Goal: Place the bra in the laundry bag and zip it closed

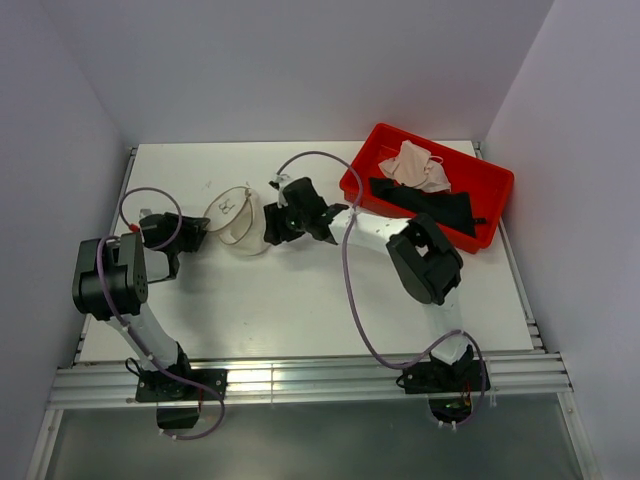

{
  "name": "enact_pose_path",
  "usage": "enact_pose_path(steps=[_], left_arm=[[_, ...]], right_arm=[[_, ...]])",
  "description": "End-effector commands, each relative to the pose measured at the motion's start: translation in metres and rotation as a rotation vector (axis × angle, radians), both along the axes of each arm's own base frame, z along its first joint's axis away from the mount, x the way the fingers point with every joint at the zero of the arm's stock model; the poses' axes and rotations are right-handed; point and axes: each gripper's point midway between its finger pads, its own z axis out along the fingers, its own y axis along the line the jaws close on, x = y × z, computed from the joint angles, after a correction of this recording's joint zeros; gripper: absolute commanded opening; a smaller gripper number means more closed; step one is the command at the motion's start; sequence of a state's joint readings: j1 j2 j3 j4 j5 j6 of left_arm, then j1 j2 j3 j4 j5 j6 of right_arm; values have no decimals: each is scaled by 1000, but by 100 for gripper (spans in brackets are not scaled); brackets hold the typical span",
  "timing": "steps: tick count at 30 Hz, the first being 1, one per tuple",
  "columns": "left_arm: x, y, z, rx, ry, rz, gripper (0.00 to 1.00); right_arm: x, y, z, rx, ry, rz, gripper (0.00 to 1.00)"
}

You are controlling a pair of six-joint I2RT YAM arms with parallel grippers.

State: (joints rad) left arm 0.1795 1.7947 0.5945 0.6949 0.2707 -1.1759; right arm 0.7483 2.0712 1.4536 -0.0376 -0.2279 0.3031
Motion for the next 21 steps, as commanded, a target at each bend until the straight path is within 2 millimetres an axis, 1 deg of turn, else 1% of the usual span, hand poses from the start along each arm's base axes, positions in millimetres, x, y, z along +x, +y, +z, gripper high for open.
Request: enact_pose_path(steps=[1,2,3,4,5,6,7,8,9,10,11,12,13,14,15,16,17,18,19,20,21], left_arm=[[2,6,5,24,12,59,47],[5,5,8,23,-4,54,43],[8,5,12,16,-19,52,34],[11,4,18,16,-38,52,12],[13,6,22,20,-50,57,4],[14,6,27,31,-64,53,0],[15,7,41,48,-97,51,0],[14,10,48,69,-107,62,0],[12,13,55,105,-120,64,0],[11,15,81,135,-179,72,0],[7,19,88,171,-177,91,0],[3,21,114,227,-232,94,0],[2,18,127,257,-251,92,0],[-2,17,134,286,-247,91,0],[-4,18,142,347,-259,91,0],[-7,13,161,372,-298,78,0],[-6,2,176,396,-325,52,0],[-8,3,179,459,-317,55,0],[-9,-2,190,487,-342,38,0],[-6,-16,204,510,-374,4,0],[-8,-24,206,563,-373,-31,0]], right_arm=[[2,6,59,122,-100,-8,57],[1,5,71,141,-114,-7,57],[-1,4,75,151,-116,-11,57],[-5,1,73,154,-109,-12,57],[-7,0,85,175,-127,-13,57],[-9,-2,89,181,-129,-13,57],[-12,-5,87,176,-122,-14,57],[-12,-9,96,186,-143,-29,57],[-13,-12,99,192,-143,-45,57],[-15,-17,95,184,-134,-60,57],[-14,-22,105,196,-154,-87,57],[-16,-29,101,200,-131,-116,57],[-17,-32,103,210,-126,-132,57],[-19,-36,114,238,-137,-147,57],[-20,-39,117,255,-131,-174,57],[-23,-45,111,250,-120,-188,57],[-26,-49,123,272,-136,-200,57],[-27,-52,127,284,-136,-217,57],[-30,-58,123,277,-135,-233,58],[-32,-63,134,296,-153,-241,57],[-36,-68,131,291,-150,-255,58]])
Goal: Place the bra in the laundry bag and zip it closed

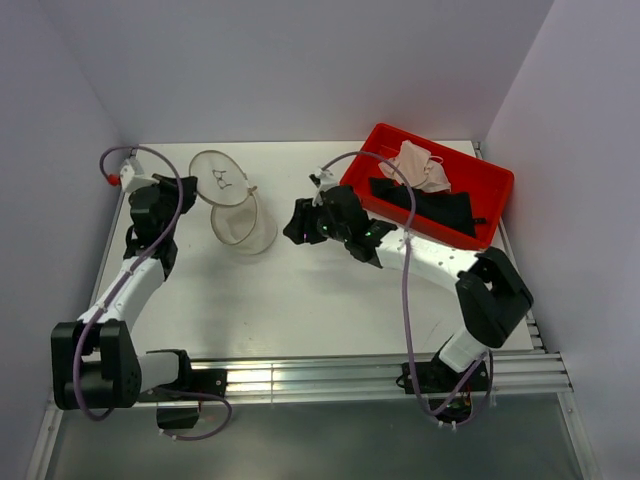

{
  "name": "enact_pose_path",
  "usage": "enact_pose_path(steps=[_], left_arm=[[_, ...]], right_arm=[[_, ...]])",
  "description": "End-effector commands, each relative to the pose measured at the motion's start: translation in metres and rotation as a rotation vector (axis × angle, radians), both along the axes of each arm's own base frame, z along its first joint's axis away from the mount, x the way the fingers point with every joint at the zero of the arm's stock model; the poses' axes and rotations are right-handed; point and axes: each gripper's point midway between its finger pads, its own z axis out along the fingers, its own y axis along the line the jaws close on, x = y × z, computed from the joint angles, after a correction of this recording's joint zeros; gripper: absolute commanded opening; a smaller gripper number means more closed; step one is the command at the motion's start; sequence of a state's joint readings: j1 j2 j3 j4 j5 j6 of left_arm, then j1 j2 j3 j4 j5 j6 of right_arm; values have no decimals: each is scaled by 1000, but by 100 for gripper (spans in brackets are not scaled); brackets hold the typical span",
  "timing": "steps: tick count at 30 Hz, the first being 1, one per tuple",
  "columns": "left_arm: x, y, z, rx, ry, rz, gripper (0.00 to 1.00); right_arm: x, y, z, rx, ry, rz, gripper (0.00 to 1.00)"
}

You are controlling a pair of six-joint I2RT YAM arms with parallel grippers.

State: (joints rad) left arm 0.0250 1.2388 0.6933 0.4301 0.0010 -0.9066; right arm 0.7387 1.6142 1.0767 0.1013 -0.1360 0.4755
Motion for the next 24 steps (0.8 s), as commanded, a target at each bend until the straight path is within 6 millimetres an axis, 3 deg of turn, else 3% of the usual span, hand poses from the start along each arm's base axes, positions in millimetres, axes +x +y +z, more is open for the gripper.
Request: enact_pose_path(steps=[1,2,3,4,5,6,7,8,9,10,11,12,13,14,15,16,17,18,20,21,22,24], left_arm=[[0,-15,15,225,11,-19,0],[1,-34,28,256,-18,-58,0],[1,-41,28,314,-16,-77,0],[1,-61,39,344,-44,-112,0],[1,-72,44,374,-56,-130,0],[2,-80,46,432,-61,-144,0],[3,-101,49,463,-60,-168,0],[3,-112,49,522,-63,-188,0],[7,-124,39,557,-43,-206,0],[6,-149,52,575,-74,-243,1],[8,-154,46,633,-47,-241,2],[14,-165,30,674,-8,-260,4],[12,-188,39,696,-31,-289,6],[13,-194,35,749,-20,-287,9],[16,-206,20,782,5,-303,14],[12,-227,28,791,-19,-326,17],[12,-233,23,832,1,-323,21],[12,-242,12,863,20,-332,31],[4,-268,15,878,-3,-374,47],[1,-279,6,887,7,-418,64],[-4,-291,9,875,-7,-445,71],[-10,-307,6,840,-15,-517,83]], right_arm=[[6,-17,40,87,-83,-106,58],[4,-23,52,108,-109,-122,58],[0,-29,45,104,-101,-138,58],[-1,-33,46,108,-106,-157,57],[-1,-40,56,133,-127,-190,58],[-5,-46,47,129,-115,-205,57],[-6,-52,52,148,-127,-230,57],[-7,-53,54,182,-125,-244,56],[-12,-57,44,181,-110,-251,56],[-14,-59,42,193,-105,-255,56],[-15,-61,45,220,-101,-270,55],[-18,-63,36,215,-86,-274,54],[-20,-64,36,227,-84,-276,53],[-21,-64,37,245,-82,-278,53],[-24,-66,31,243,-73,-277,53],[-27,-67,33,252,-76,-276,52],[-29,-69,34,264,-80,-274,52],[-35,-72,28,262,-71,-270,51],[-43,-79,35,288,-84,-272,51],[-47,-88,25,277,-79,-296,51],[-50,-95,32,294,-96,-310,51],[-53,-105,25,280,-101,-338,51]])
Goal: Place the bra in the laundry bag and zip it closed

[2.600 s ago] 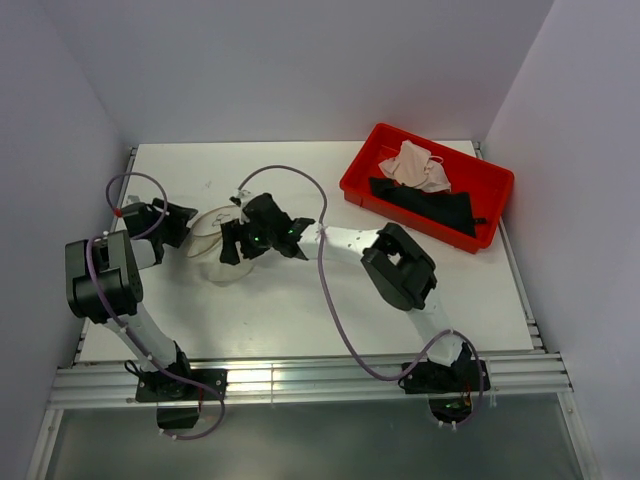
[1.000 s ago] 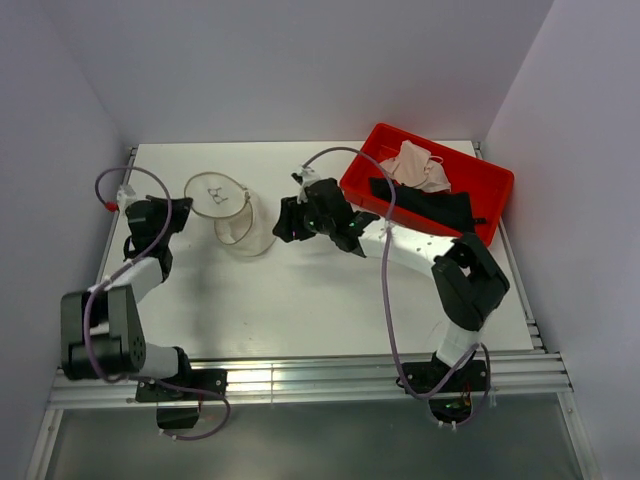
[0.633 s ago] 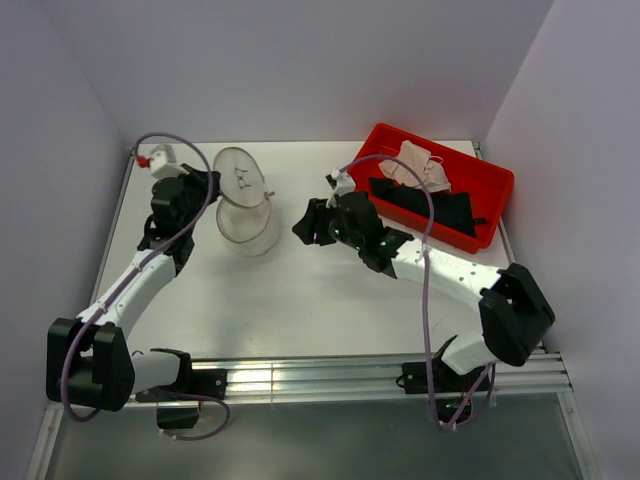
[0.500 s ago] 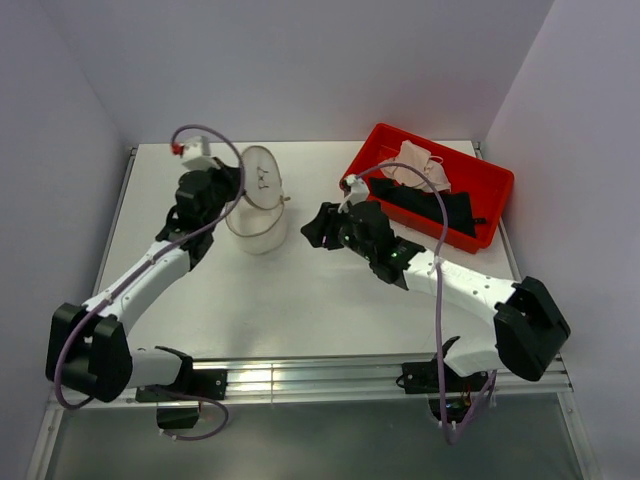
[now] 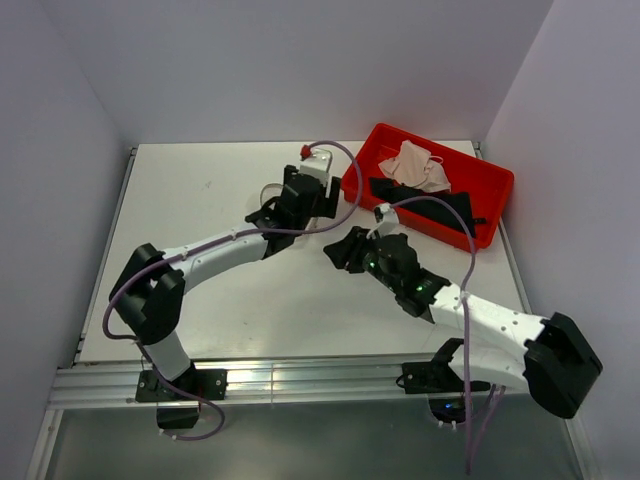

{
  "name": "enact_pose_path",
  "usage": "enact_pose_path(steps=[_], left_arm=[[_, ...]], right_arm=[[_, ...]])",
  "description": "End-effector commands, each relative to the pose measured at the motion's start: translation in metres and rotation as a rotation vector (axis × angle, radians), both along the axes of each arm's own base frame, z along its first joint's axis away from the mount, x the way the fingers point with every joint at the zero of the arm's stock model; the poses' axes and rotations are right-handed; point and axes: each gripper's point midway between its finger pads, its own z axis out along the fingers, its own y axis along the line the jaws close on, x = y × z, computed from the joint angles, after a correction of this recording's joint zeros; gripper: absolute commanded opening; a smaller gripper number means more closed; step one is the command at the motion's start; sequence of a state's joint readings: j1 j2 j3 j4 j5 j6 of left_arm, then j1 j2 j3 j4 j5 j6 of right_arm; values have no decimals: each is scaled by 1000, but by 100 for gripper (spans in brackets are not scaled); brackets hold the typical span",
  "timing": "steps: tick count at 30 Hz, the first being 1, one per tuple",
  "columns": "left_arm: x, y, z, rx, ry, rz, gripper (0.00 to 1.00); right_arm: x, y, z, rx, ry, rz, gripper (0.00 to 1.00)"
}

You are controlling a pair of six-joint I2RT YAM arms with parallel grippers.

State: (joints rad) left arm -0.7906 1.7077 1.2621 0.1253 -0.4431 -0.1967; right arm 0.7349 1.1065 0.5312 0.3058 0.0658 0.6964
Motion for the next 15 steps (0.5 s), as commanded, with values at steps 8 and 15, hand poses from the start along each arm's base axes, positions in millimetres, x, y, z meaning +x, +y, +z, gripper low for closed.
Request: enact_pose_path(steps=[8,15], left_arm=[[13,27,23,-131,67,72,83],[31,143,-37,-236,240,382,70]], right_arm=[[16,-28,13,-16,-54,-122,51],[29,-35,9,-69,-32,-133,40]])
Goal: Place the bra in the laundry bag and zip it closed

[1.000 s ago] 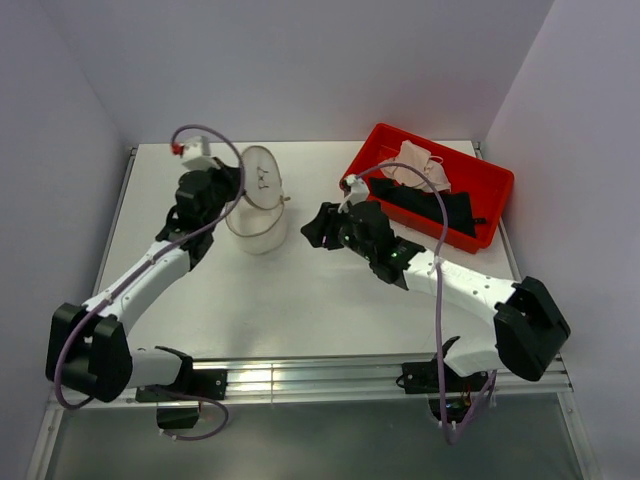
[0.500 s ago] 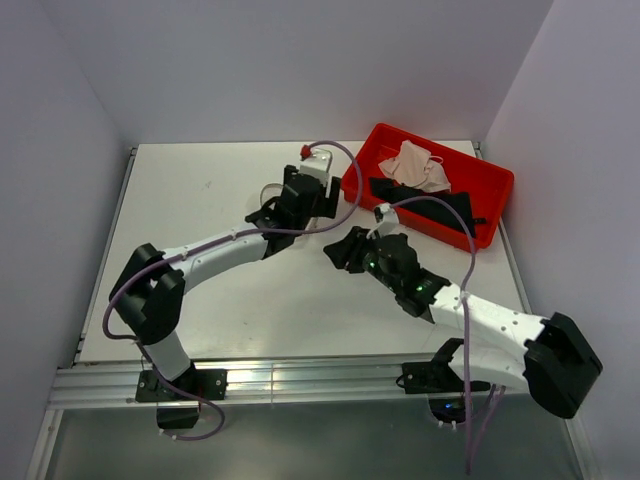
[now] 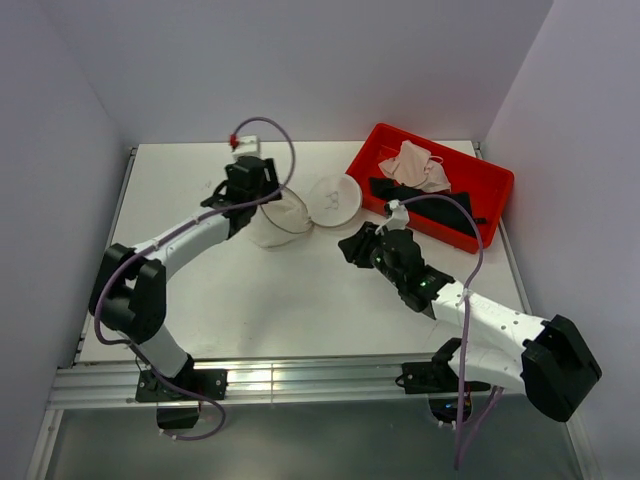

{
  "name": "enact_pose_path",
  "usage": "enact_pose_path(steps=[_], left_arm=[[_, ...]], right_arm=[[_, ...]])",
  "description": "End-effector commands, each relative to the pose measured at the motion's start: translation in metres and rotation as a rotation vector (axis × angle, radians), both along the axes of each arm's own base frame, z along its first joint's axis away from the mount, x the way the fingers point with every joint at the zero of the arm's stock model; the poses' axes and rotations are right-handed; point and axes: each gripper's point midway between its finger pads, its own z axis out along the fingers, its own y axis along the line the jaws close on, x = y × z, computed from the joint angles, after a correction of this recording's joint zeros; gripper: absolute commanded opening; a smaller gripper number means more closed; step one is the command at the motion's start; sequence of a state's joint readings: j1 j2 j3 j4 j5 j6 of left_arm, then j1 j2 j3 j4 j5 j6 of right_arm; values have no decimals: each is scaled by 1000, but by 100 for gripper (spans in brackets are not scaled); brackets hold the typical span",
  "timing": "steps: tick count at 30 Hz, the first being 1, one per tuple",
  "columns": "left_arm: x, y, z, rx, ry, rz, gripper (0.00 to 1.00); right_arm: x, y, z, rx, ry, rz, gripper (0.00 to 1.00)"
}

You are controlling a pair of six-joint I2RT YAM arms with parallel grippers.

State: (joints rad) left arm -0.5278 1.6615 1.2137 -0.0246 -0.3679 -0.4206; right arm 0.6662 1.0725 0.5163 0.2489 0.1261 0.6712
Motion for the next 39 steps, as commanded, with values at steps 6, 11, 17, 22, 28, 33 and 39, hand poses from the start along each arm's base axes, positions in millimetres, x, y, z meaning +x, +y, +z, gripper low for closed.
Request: enact_pose_path(steps=[6,11,17,22,28,33,39], left_arm=[[-10,48,-31,-196,69,111,71],[-4,33,-41,-227,97,50,55],[-11,61,-53,-251,114,129,13],[-31,70,-38,-335,83,113,61],[-51,48,-15,-498,42,12,79],[-49,26,-28,-531,94,-74,78],[-37,11,-47,-506,140,-105,50]], right_arm=[[21,-3,7,-74,-2,-12,25],[20,4,5,-66,3,19,32],[21,4,3,-73,4,22,38],[26,4,2,-100,15,12,46],[31,2,2,-114,13,-10,49],[33,4,5,-109,11,-7,50],[31,7,-1,-104,20,11,50]])
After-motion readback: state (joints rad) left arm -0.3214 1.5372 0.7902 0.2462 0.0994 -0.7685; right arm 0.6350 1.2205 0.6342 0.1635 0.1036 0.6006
